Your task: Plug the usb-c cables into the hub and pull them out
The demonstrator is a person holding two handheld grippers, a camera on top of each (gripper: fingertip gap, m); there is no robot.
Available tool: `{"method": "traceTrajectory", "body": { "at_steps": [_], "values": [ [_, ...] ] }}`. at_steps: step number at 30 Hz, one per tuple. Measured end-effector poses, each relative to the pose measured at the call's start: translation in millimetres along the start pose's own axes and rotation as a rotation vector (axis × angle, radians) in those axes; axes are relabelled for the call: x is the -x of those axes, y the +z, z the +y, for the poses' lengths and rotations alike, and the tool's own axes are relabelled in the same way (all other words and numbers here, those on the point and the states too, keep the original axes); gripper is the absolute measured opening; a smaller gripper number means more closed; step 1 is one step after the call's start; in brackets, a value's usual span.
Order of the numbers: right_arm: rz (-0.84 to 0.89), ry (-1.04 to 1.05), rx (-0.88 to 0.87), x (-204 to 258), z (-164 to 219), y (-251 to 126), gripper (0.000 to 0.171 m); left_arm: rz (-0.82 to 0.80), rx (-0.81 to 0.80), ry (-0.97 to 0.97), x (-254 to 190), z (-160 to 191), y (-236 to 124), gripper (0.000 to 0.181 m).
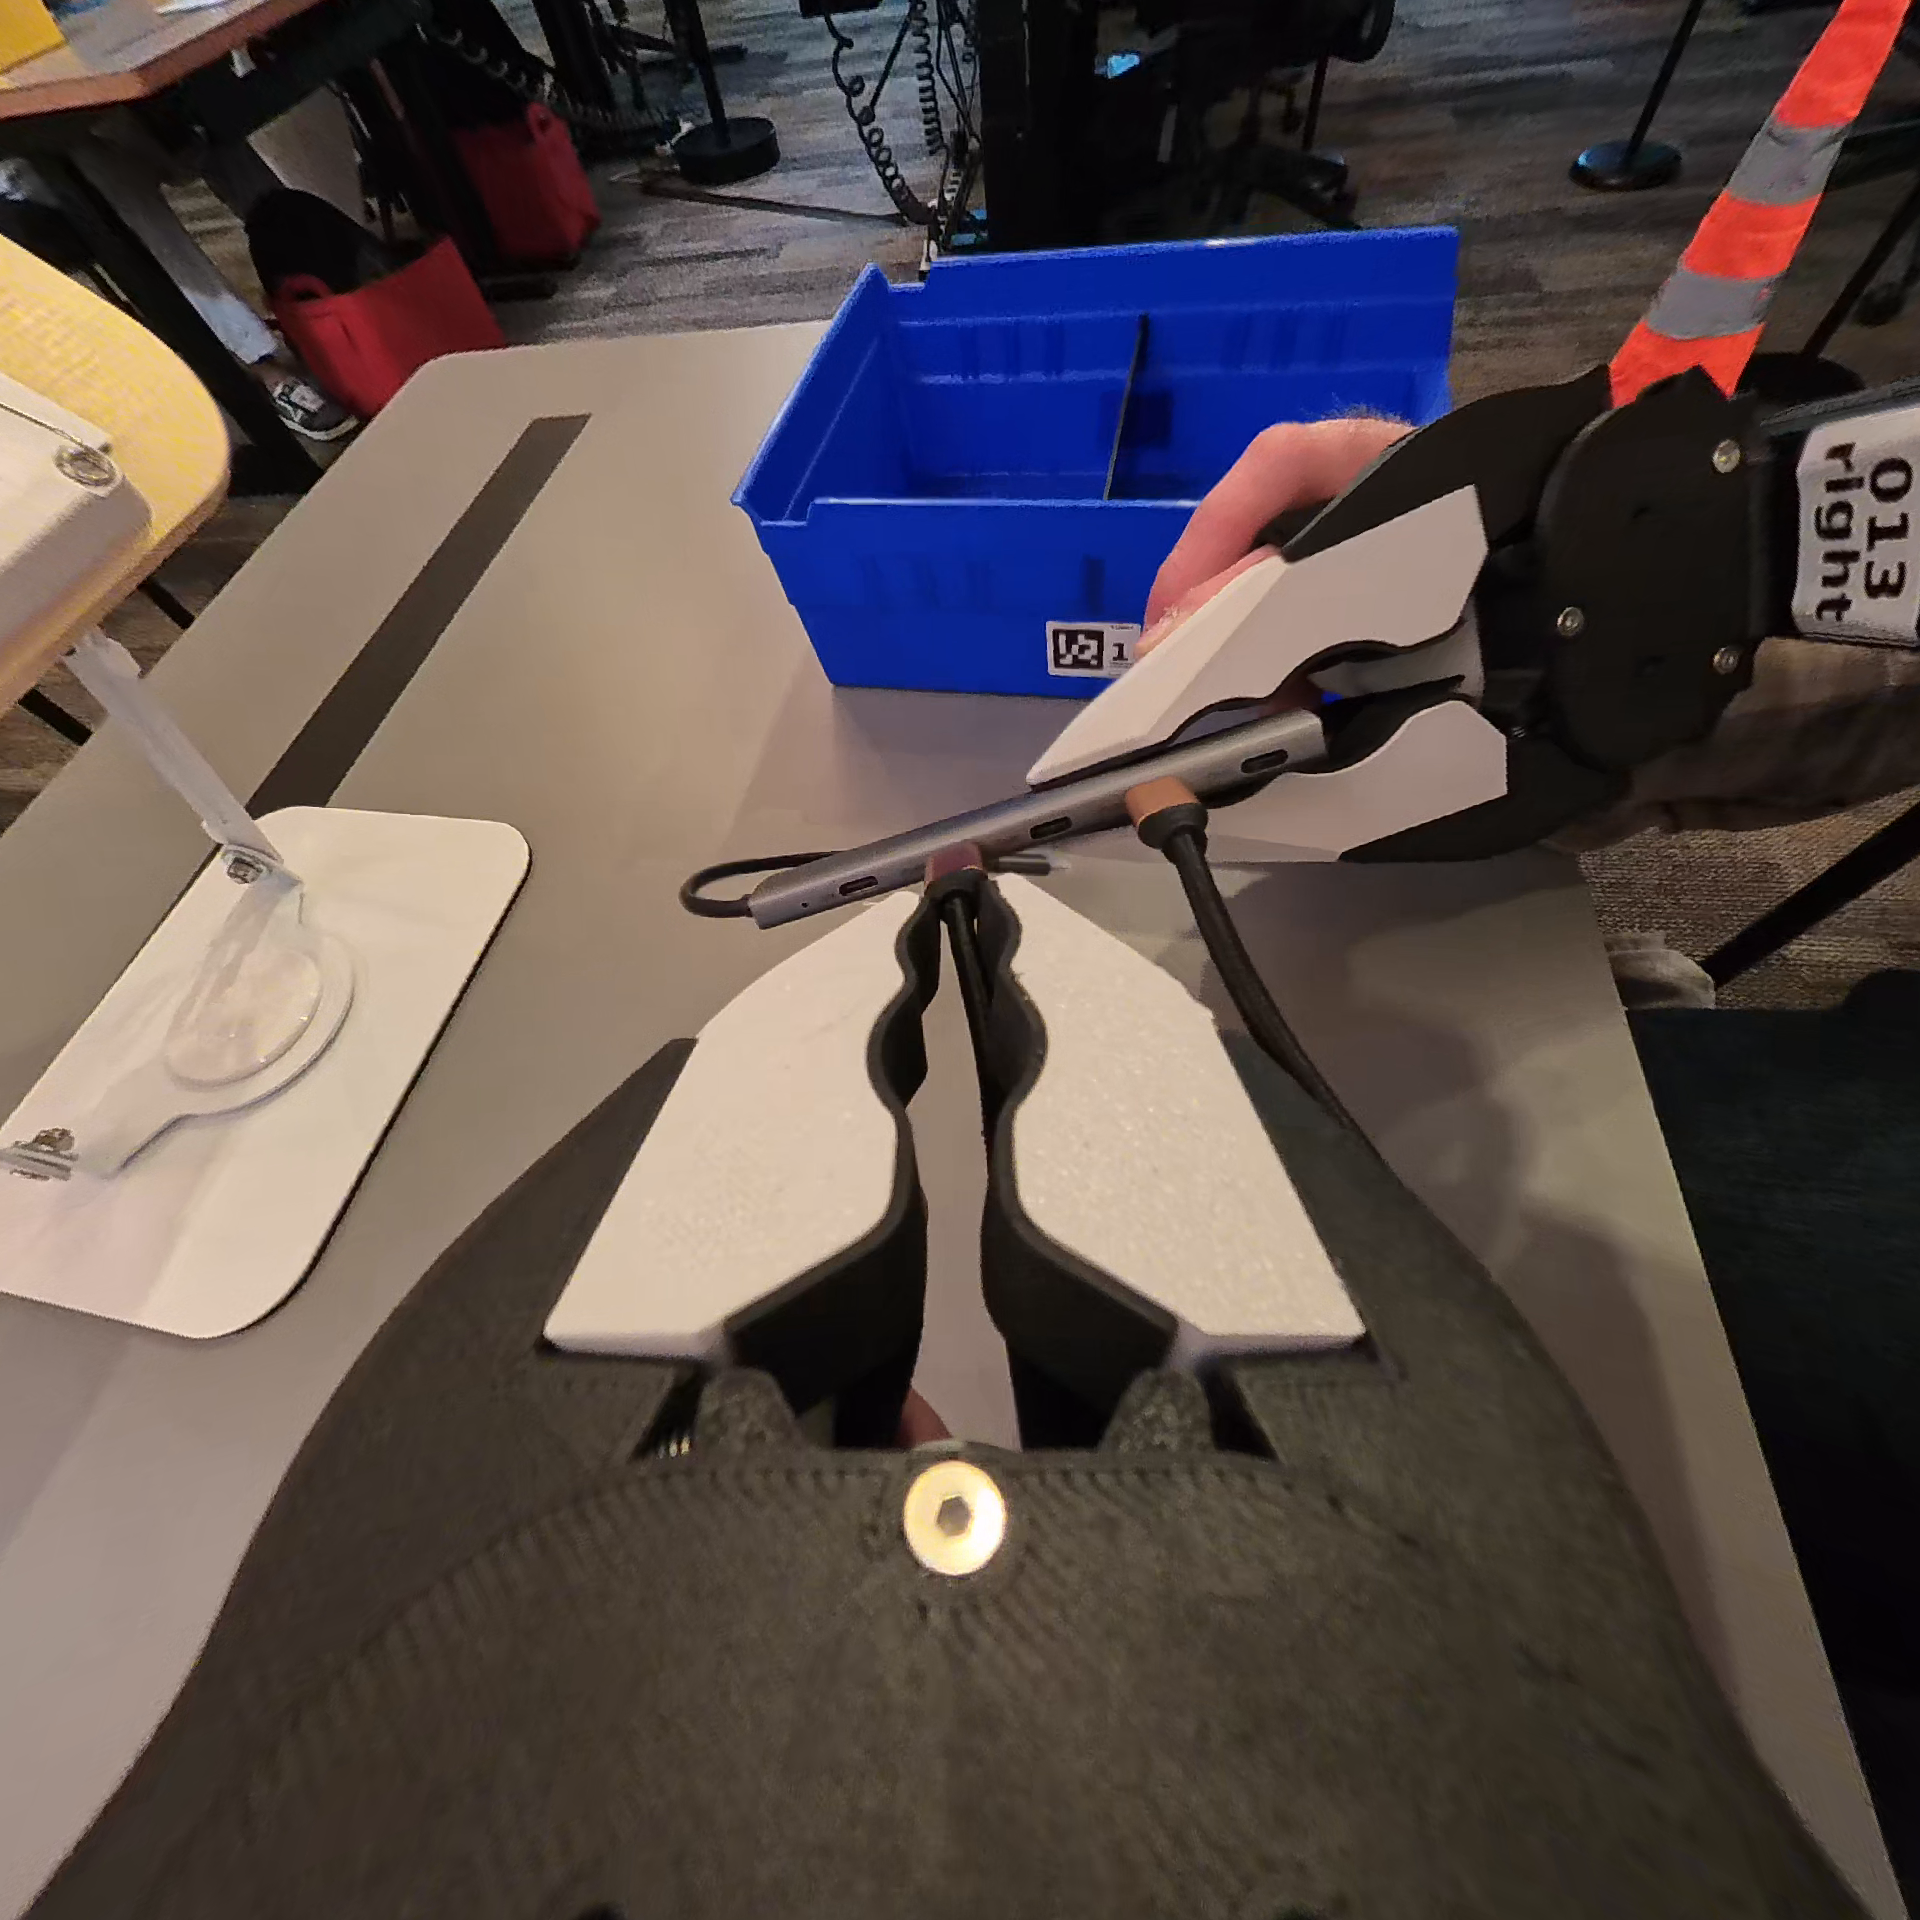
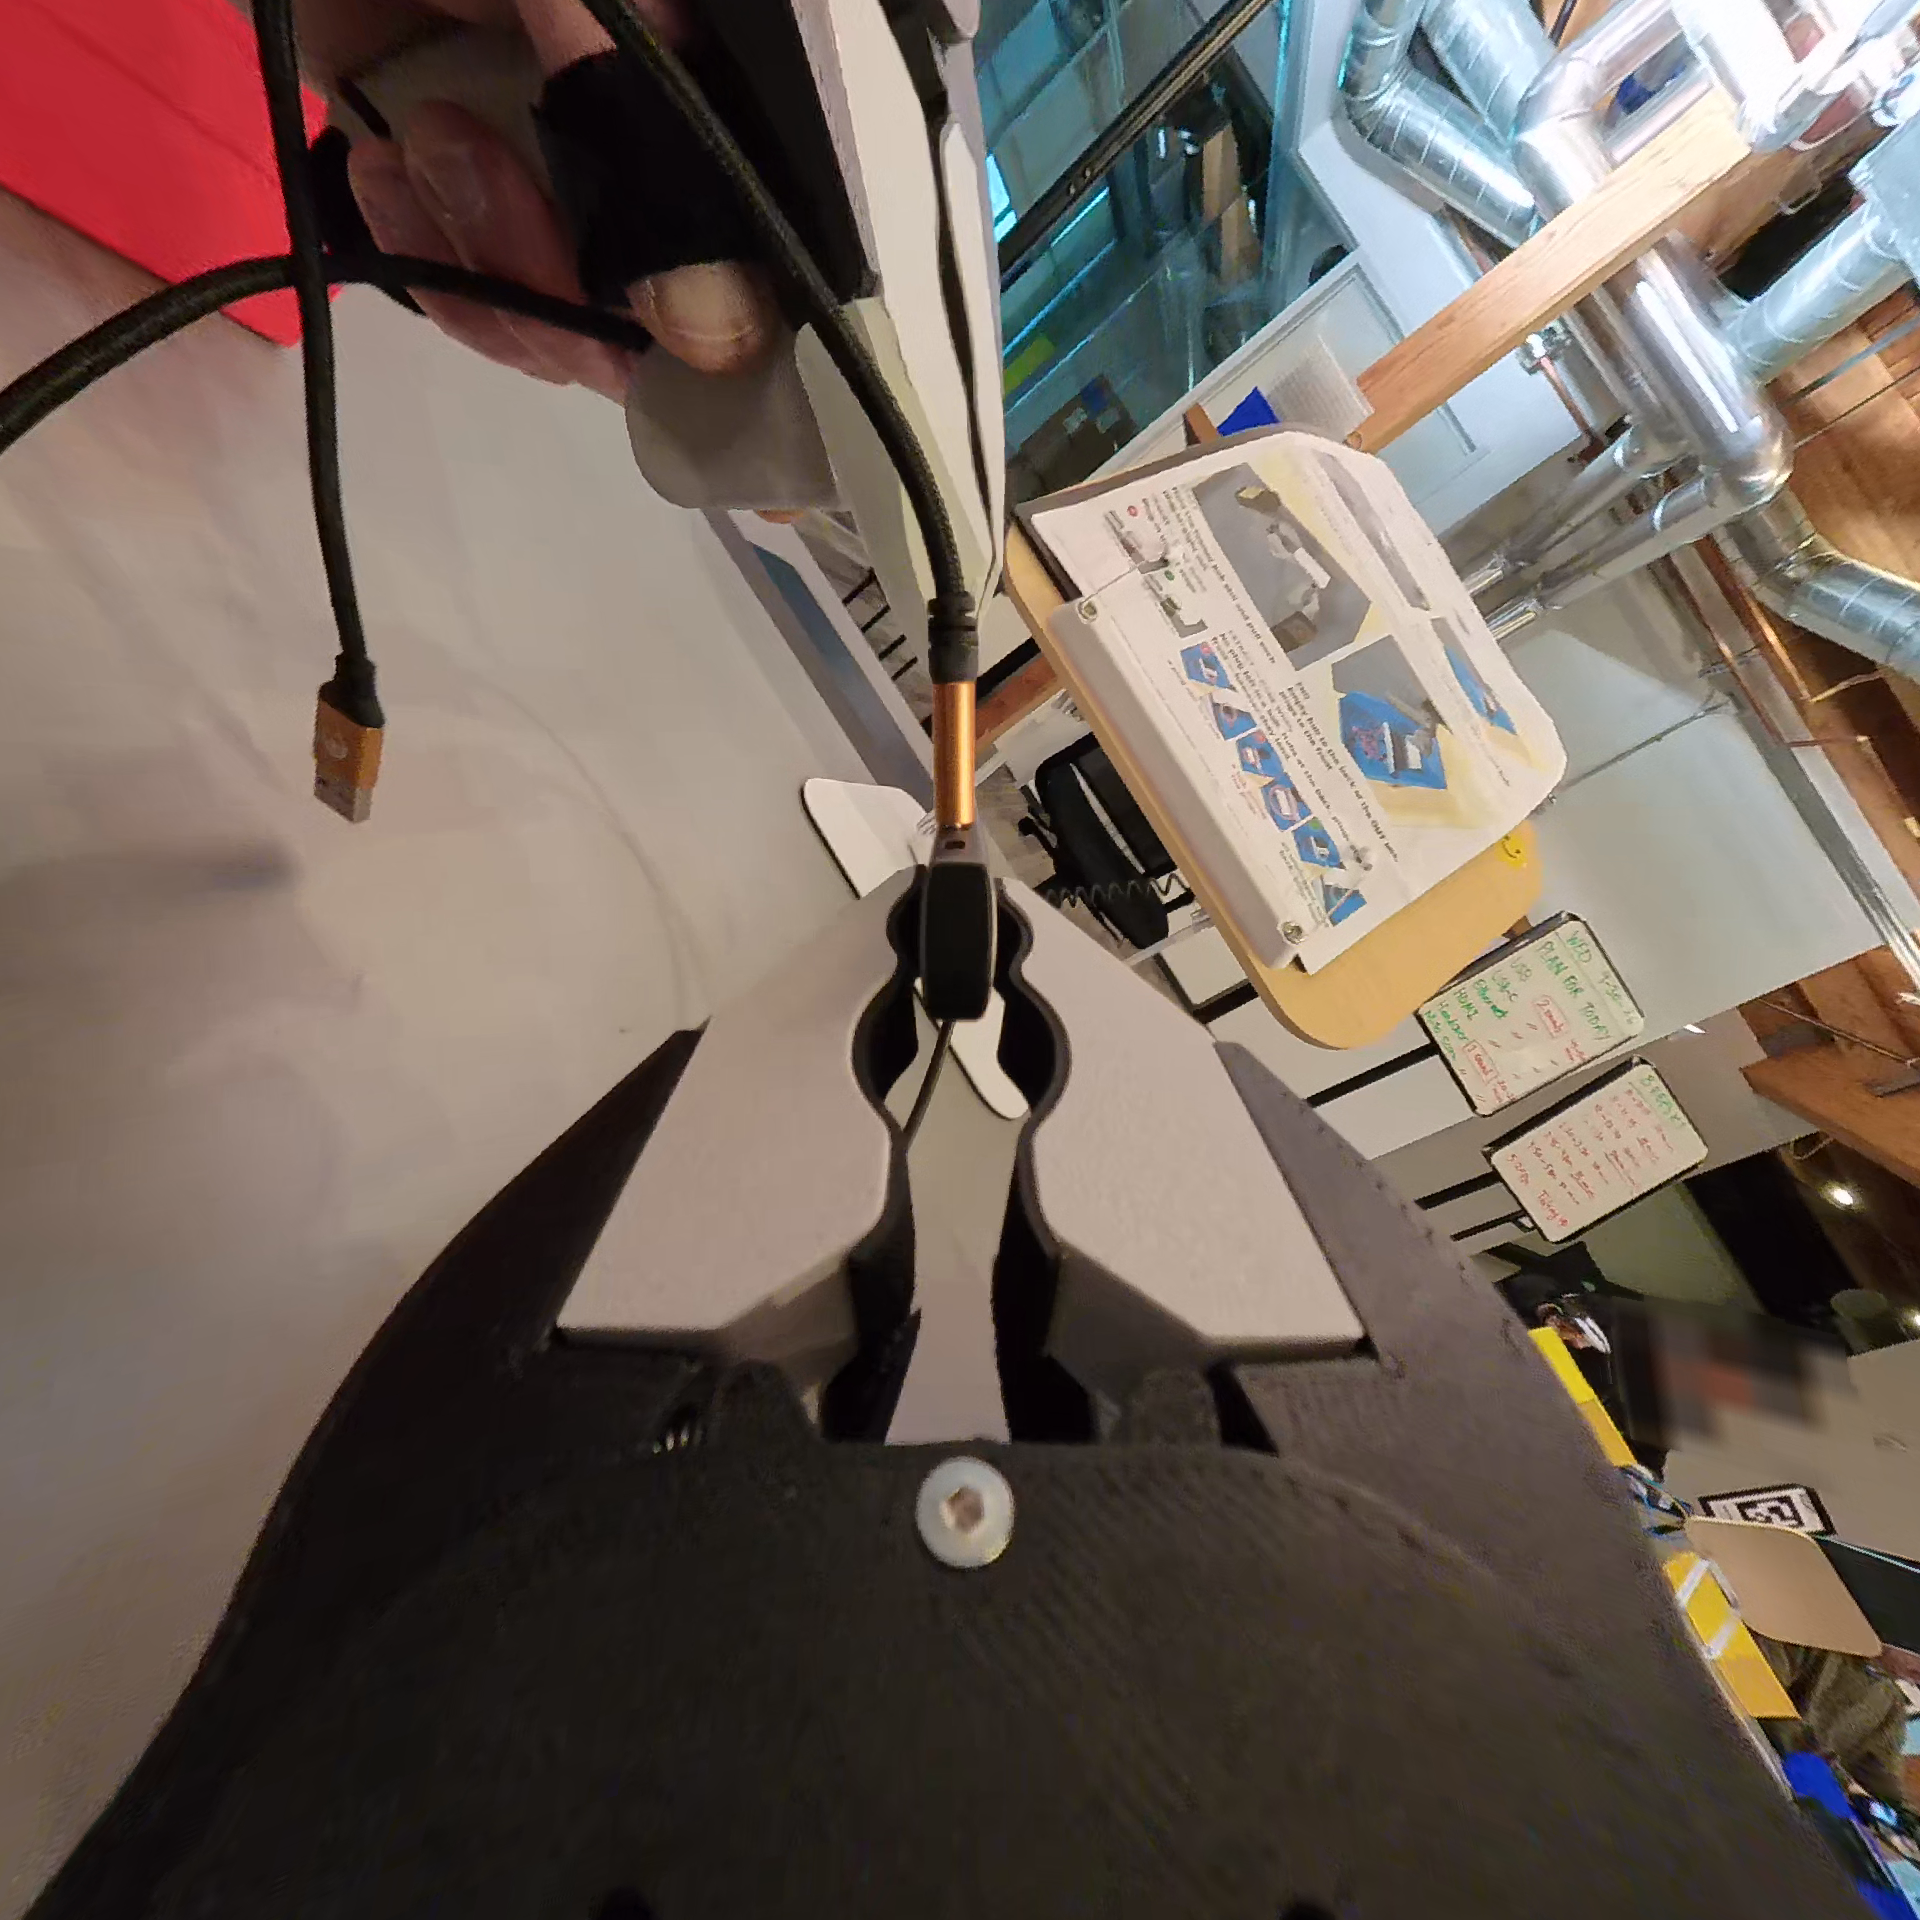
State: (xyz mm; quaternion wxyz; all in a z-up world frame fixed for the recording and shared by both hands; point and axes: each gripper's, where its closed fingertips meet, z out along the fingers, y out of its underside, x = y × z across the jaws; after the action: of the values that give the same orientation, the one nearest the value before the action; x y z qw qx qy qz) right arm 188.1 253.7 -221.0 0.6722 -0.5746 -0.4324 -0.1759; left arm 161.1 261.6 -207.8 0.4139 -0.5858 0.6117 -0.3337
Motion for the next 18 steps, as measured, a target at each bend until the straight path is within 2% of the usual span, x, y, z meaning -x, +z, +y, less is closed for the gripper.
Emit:
{"method": "traceTrajectory", "body": {
  "at_steps": [9, 18],
  "values": [
    [-0.008, -0.063, 0.063, 5, 2, 10, 0.005, -0.012, 0.038, 0.032, -8, 4, 11, 0.007],
    [-0.026, -0.027, -0.01, 2, -7, 5, 0.005, 0.013, 0.005, 0.006, -11, 0, 9, 0.006]
  ]
}}
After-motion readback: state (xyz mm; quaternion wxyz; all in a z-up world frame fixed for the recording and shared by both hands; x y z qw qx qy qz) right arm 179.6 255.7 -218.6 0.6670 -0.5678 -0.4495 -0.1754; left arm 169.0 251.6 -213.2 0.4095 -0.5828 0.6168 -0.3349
